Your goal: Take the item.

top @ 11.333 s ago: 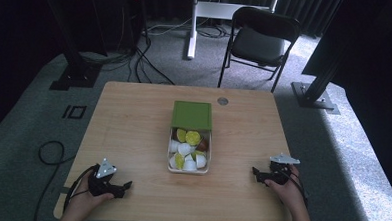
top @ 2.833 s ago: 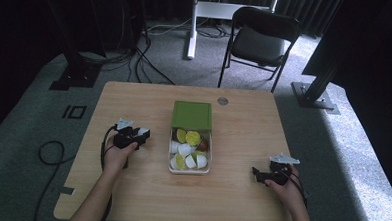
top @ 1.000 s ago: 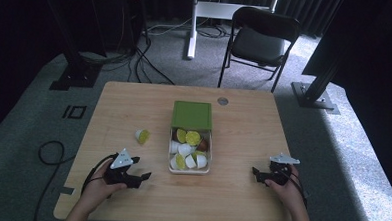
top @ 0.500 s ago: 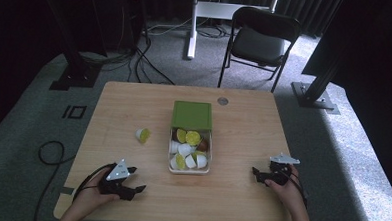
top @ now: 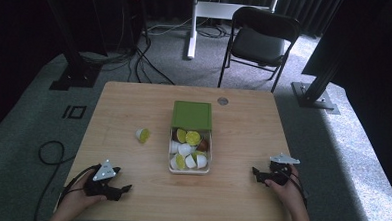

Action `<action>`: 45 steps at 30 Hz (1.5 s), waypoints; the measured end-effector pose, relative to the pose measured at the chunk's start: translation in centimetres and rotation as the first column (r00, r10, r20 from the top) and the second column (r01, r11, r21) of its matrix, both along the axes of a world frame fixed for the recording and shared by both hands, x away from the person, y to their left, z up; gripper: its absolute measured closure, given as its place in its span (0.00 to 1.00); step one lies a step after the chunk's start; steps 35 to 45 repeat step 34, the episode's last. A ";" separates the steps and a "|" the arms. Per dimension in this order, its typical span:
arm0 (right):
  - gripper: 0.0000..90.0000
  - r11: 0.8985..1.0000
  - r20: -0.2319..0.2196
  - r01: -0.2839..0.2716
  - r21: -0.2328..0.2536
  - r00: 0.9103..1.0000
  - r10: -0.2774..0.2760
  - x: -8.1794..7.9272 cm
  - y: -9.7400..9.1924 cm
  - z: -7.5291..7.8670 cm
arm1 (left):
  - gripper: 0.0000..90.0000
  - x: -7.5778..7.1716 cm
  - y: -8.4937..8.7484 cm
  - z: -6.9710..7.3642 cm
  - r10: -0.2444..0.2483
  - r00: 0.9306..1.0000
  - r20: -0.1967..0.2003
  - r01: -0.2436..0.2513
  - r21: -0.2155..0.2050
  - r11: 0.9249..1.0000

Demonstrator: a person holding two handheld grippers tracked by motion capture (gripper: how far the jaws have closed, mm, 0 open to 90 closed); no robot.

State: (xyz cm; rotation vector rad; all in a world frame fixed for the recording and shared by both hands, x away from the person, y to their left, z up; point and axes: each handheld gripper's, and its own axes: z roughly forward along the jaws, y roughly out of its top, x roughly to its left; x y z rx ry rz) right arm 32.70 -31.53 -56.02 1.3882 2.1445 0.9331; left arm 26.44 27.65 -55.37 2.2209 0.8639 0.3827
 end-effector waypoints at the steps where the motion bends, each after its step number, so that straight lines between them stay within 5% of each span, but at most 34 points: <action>1: 0.14 1.000 0.000 0.000 0.000 1.000 0.000 0.0 0.0 0.0 | 0.21 0.1 0.0 0.0 0.004 1.000 -0.001 -0.004 0.003 1.000; 17: 0.14 1.000 0.000 0.000 0.000 1.000 0.000 0.0 0.0 0.0 | 0.14 0.1 -0.9 -0.1 0.069 0.998 -0.009 -0.069 0.005 0.998; 45: 0.14 1.000 0.000 0.000 0.000 1.000 0.000 0.0 0.0 0.0 | 0.14 0.1 -0.9 -0.1 0.074 0.997 -0.010 -0.074 0.006 0.997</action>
